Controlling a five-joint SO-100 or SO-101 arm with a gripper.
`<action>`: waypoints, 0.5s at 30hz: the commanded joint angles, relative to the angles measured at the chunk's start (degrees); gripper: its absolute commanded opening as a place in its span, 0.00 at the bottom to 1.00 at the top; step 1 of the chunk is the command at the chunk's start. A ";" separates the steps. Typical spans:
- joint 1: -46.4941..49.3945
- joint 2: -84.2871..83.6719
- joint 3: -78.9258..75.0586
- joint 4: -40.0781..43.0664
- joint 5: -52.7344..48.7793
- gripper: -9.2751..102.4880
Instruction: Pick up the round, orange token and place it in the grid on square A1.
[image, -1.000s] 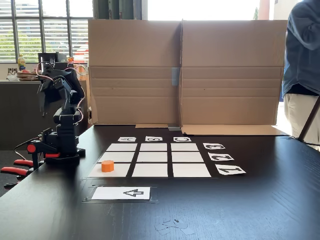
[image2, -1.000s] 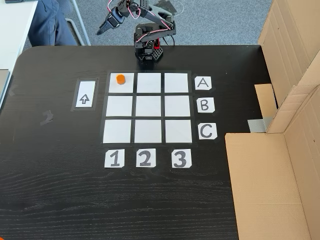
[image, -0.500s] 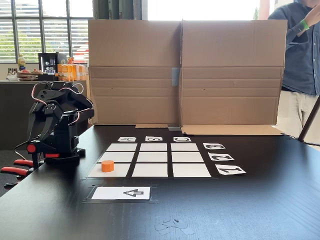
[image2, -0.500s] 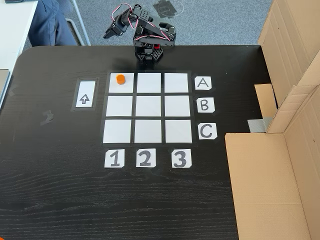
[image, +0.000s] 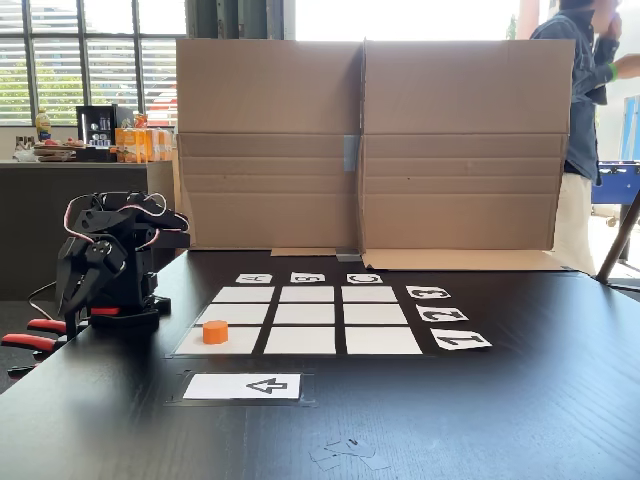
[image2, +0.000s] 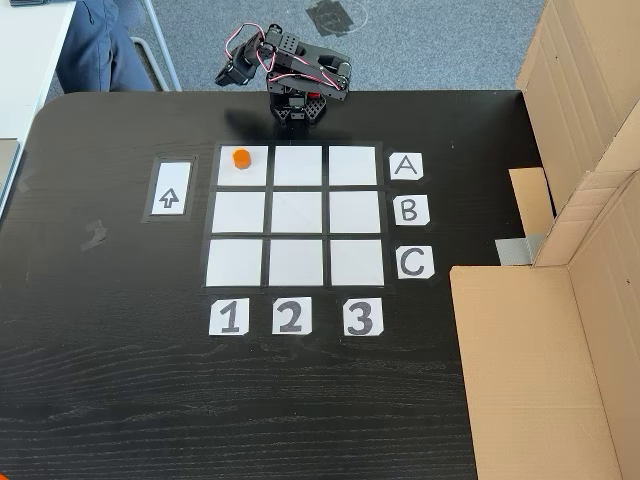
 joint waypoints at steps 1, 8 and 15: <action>1.32 0.18 0.18 -1.41 -0.35 0.08; 2.46 0.26 2.02 -3.08 -0.35 0.08; 3.16 0.26 2.46 -3.69 -0.35 0.08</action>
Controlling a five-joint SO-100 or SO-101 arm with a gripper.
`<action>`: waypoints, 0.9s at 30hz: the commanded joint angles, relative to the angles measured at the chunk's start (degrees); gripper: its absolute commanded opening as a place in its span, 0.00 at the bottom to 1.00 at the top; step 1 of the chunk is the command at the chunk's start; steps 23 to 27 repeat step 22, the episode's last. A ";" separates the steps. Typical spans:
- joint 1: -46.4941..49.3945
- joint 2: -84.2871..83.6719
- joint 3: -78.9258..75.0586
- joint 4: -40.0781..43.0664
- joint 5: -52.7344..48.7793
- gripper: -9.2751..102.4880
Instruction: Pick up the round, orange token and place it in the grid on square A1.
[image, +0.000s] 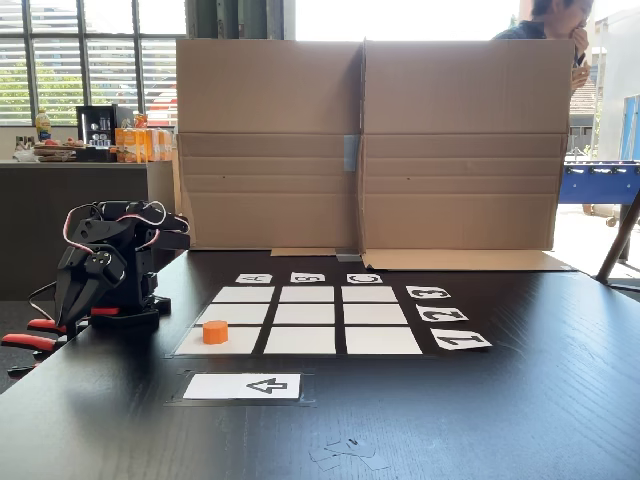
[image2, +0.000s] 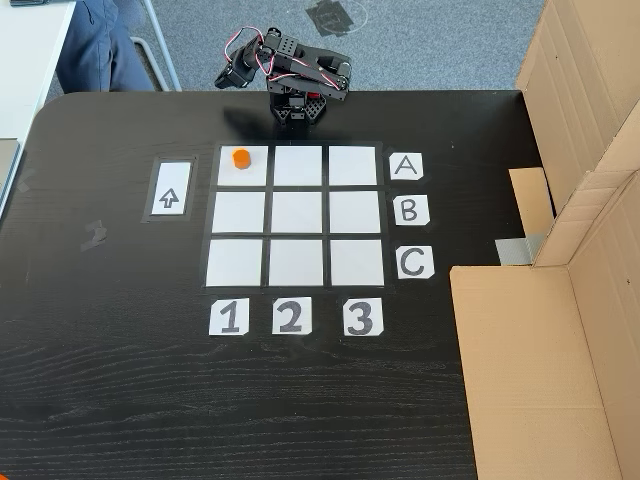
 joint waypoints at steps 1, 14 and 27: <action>2.99 0.35 0.00 -0.79 -0.26 0.08; 3.43 0.35 0.00 -0.79 -0.26 0.08; 3.43 0.35 0.00 -0.79 -0.26 0.08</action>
